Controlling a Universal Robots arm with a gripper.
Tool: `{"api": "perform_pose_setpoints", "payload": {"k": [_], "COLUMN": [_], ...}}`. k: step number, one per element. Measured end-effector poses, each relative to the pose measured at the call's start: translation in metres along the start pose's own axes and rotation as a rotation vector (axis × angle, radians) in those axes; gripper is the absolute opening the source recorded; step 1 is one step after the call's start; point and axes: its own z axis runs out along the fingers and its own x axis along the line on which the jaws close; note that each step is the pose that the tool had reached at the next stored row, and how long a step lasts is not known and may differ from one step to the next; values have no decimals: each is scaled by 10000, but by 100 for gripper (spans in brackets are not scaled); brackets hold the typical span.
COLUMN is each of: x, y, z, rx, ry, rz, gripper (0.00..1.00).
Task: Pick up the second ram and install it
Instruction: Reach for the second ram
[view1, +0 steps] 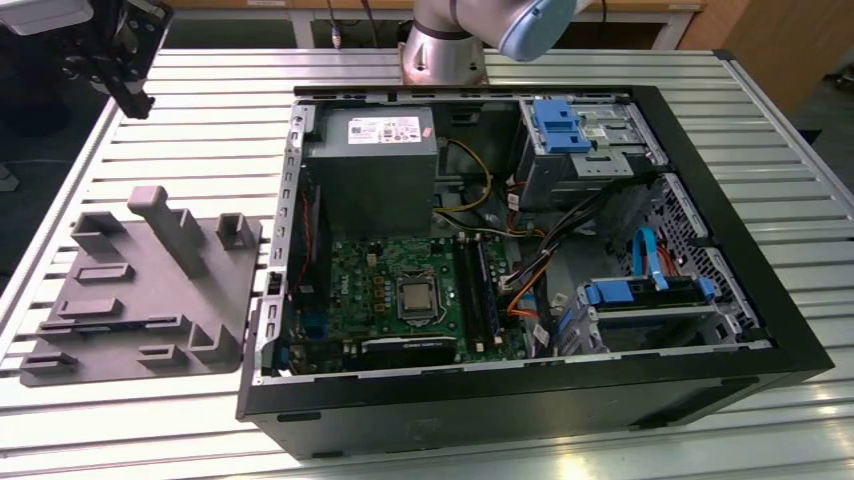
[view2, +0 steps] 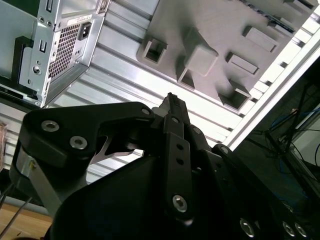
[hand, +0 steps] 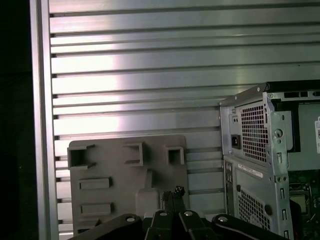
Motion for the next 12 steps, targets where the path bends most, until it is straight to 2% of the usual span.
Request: {"api": "perform_pose_setpoints", "payload": {"k": [12], "x": [50], "y": [-7], "z": [-1], "rx": [0], "ry": [0], "rz": [0], "gripper": [11]}}
